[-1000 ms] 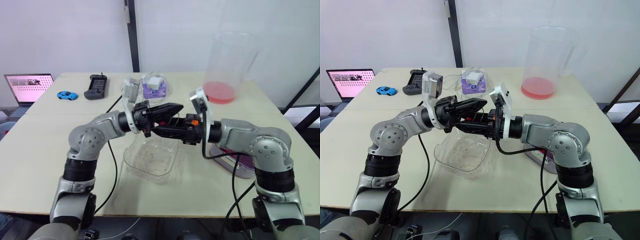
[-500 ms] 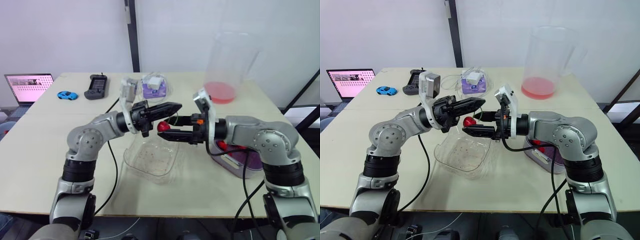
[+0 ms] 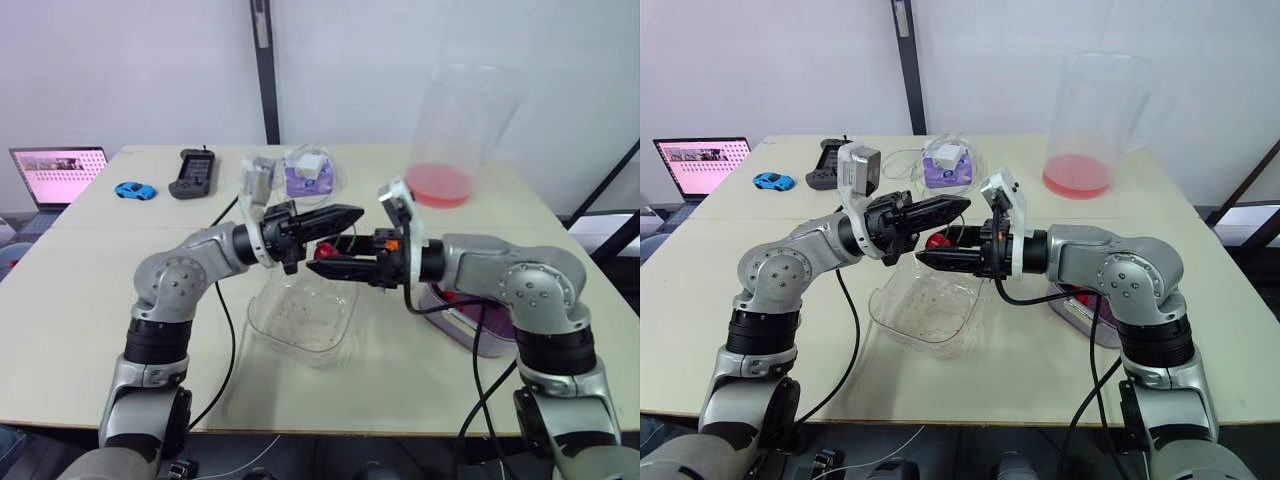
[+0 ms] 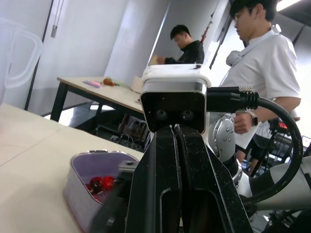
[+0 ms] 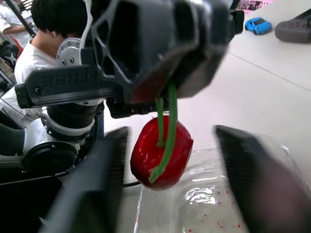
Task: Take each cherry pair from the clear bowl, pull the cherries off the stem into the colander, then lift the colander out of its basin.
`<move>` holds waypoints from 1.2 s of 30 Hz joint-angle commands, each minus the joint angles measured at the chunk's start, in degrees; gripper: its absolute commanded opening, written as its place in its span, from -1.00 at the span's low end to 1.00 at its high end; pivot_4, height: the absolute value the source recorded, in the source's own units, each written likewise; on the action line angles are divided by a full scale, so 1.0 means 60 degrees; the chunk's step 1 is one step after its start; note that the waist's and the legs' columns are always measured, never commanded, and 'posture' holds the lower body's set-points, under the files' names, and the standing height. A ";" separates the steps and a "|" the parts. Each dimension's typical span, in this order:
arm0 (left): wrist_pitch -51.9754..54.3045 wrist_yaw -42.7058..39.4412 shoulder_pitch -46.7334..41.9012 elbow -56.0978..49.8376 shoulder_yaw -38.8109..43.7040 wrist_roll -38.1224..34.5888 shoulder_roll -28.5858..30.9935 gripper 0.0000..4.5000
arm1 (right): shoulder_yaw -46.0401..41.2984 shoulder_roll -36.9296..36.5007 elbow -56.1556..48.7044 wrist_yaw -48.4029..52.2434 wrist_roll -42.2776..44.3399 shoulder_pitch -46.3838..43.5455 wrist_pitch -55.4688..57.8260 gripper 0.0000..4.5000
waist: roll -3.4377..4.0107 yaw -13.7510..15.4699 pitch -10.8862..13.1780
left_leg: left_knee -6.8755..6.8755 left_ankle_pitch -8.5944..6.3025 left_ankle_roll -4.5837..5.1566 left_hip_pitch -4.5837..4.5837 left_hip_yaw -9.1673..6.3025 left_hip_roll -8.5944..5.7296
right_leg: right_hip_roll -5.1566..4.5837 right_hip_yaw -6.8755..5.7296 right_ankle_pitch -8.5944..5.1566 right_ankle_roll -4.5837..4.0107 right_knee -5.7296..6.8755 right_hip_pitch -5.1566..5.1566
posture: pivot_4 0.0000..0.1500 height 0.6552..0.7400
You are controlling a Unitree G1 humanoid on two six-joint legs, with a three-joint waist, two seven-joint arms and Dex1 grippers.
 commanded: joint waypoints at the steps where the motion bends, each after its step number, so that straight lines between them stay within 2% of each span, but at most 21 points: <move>1: -0.0123 -0.0059 -0.0155 -0.0245 0.0157 -0.0096 -0.0009 -1.00 | -0.0300 0.0042 -0.0372 -0.0034 0.0213 -0.0034 -0.0077 -0.52 | 0.0000 -0.0005 0.0000 | 0.0000 0.0000 0.0000 0.0000 0.0000 0.0000 | 0.0000 0.0000 0.0000 0.0000 0.0000 0.0000 | 1.00 0.84; 11: -0.0176 -0.0103 -0.0172 -0.0190 0.0168 -0.0034 0.0034 -1.00 | -0.0327 -0.0042 -0.0507 -0.0047 0.0275 0.0124 0.0016 -0.52 | 0.0000 -0.0004 0.0000 | 0.0000 0.0000 0.0000 0.0000 0.0000 0.0000 | 0.0001 0.0000 0.0000 0.0000 0.0000 0.0000 | 1.00 0.84; 18: -0.0266 -0.0156 -0.0216 -0.0115 0.0146 0.0027 0.0038 -1.00 | 0.0405 -0.0496 -0.0824 0.0279 0.0003 0.0590 0.0340 -0.52 | 0.0000 0.0001 0.0000 | -0.0001 -0.0001 0.0001 0.0000 0.0000 -0.0001 | 0.0000 0.0000 0.0000 0.0000 -0.0001 0.0000 | 1.00 0.84; 36: -0.0459 -0.0277 -0.0366 0.0073 0.0096 0.0219 -0.0227 -1.00 | 0.1024 -0.1102 -0.1291 0.0457 -0.0090 0.1023 0.1009 -0.52 | 0.0003 0.0001 0.0001 | 0.0001 -0.0001 0.0001 0.0000 0.0001 0.0000 | 0.0003 0.0002 0.0000 0.0000 -0.0002 -0.0001 | 1.00 0.84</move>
